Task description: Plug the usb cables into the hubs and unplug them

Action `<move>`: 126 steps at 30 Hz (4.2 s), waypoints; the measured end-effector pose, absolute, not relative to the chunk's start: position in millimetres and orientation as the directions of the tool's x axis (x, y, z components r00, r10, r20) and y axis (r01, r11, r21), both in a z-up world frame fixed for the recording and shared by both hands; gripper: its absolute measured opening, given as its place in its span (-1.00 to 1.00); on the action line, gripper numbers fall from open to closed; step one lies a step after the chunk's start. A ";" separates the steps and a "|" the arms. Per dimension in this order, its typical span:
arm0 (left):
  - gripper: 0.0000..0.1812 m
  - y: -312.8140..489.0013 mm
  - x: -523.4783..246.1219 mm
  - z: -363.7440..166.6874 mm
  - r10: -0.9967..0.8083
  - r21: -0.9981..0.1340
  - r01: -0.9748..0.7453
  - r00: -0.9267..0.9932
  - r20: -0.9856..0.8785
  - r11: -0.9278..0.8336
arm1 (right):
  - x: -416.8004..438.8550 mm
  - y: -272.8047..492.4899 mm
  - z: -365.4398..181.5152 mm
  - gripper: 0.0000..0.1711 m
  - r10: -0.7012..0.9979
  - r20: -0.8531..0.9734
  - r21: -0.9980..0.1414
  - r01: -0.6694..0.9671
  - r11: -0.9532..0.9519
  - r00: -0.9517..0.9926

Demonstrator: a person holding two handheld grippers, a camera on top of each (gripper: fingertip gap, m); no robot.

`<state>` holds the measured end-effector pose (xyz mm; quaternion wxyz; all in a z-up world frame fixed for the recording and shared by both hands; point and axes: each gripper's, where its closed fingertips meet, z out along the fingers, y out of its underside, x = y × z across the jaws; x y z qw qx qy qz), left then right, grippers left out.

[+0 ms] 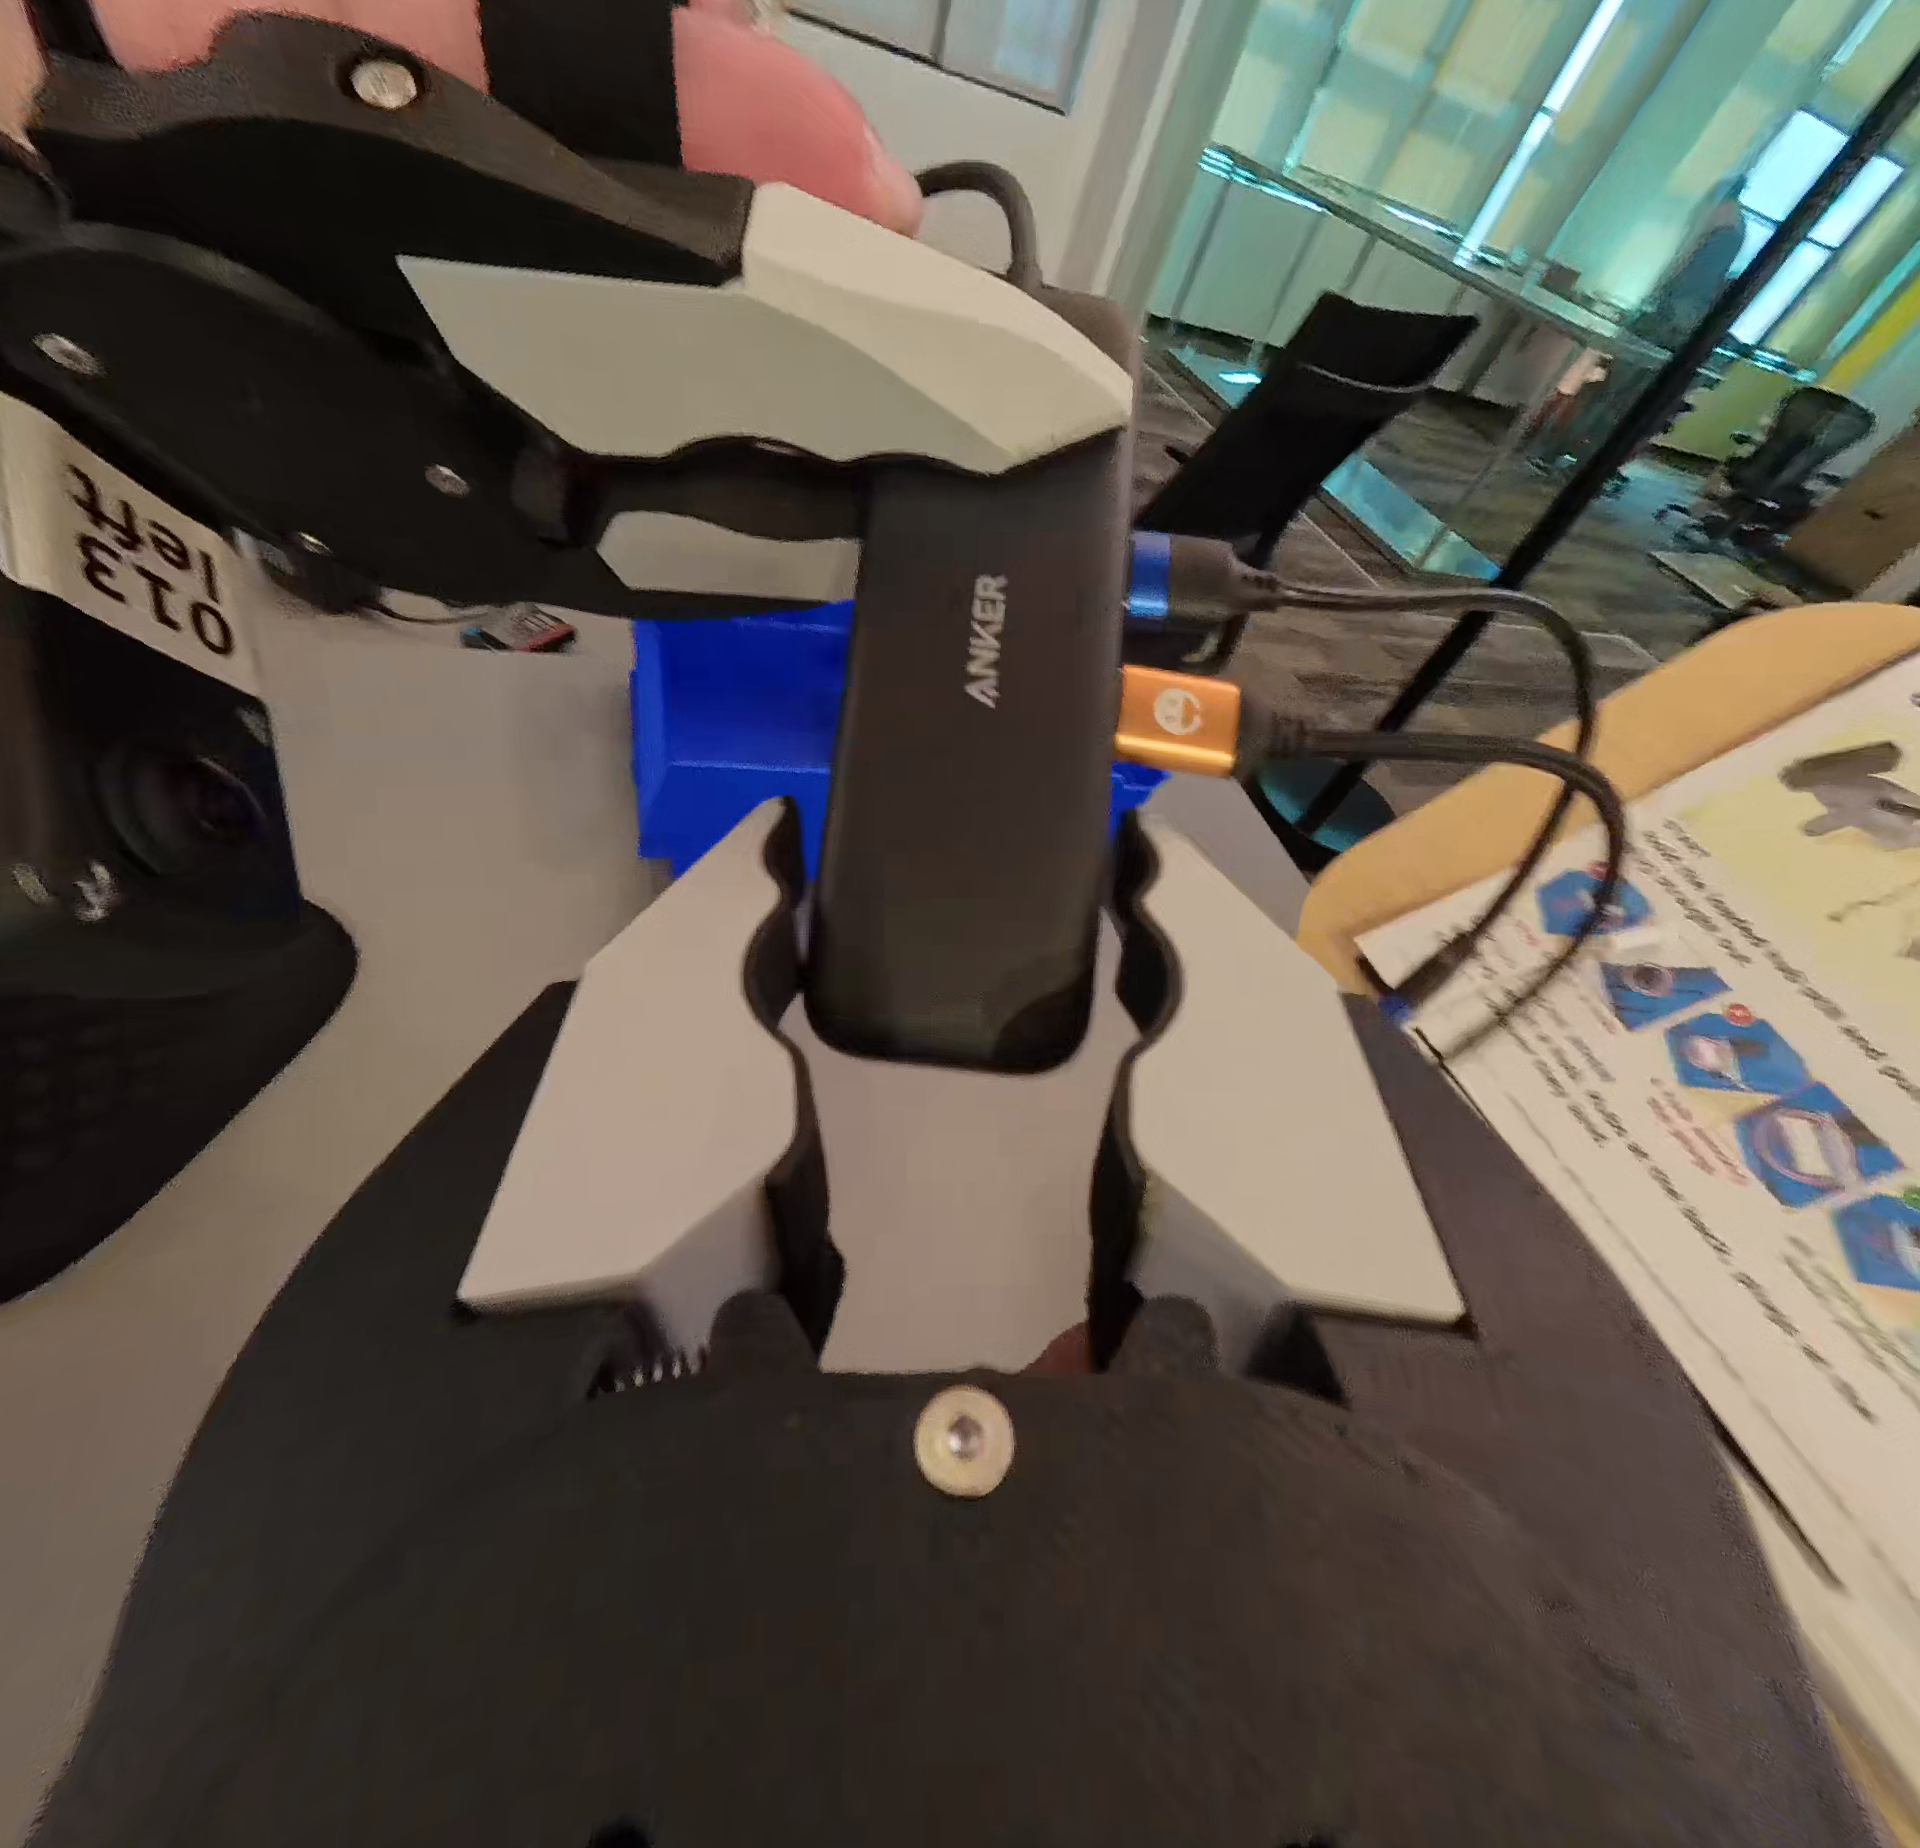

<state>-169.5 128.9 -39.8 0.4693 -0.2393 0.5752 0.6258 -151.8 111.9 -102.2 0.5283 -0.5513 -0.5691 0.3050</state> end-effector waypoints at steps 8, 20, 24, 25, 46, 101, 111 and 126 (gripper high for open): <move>-0.87 137.7 -165.9 -40.9 0.316 0.523 -0.847 -0.474 -0.822 0.089 | -152.2 116.9 -98.1 -0.38 0.965 0.208 -0.957 0.237 0.167 0.162; -0.73 140.8 -168.9 -36.5 0.289 0.468 -0.878 -0.424 -0.858 0.101 | -151.4 112.3 -83.8 -0.38 0.958 0.241 -0.963 0.162 0.216 0.156; -0.64 139.6 -169.4 -36.1 0.263 0.450 -0.885 -0.409 -0.874 0.121 | -150.9 111.0 -82.7 -0.39 0.957 0.251 -0.961 0.158 0.228 0.147; -0.58 139.8 -171.2 -37.1 0.232 0.432 -0.893 -0.397 -0.888 0.126 | -150.8 111.1 -83.2 -0.38 0.954 0.261 -0.958 0.165 0.236 0.149; -0.37 103.5 -187.9 -77.9 -0.815 0.033 -0.992 -0.118 -0.568 0.121 | -154.3 78.2 -71.7 -0.39 0.913 0.397 -0.910 0.172 0.378 0.091; -0.33 69.2 -165.5 -82.0 -0.943 -0.288 -0.947 -0.041 -0.329 0.142 | -104.7 44.8 -38.5 -0.28 0.924 0.343 -0.939 -0.084 0.333 -0.167; -0.33 6.3 -127.5 -73.1 -0.958 -0.392 -0.883 -0.181 -0.222 0.258 | -55.8 19.5 -32.5 -0.50 0.781 0.108 -0.976 -0.214 -0.033 -0.615; -0.33 -31.0 -101.6 -99.0 -0.944 -0.429 -0.845 -0.326 -0.059 0.319 | -71.6 -20.0 -45.4 -0.69 0.574 0.085 -0.972 -0.195 -0.133 -0.815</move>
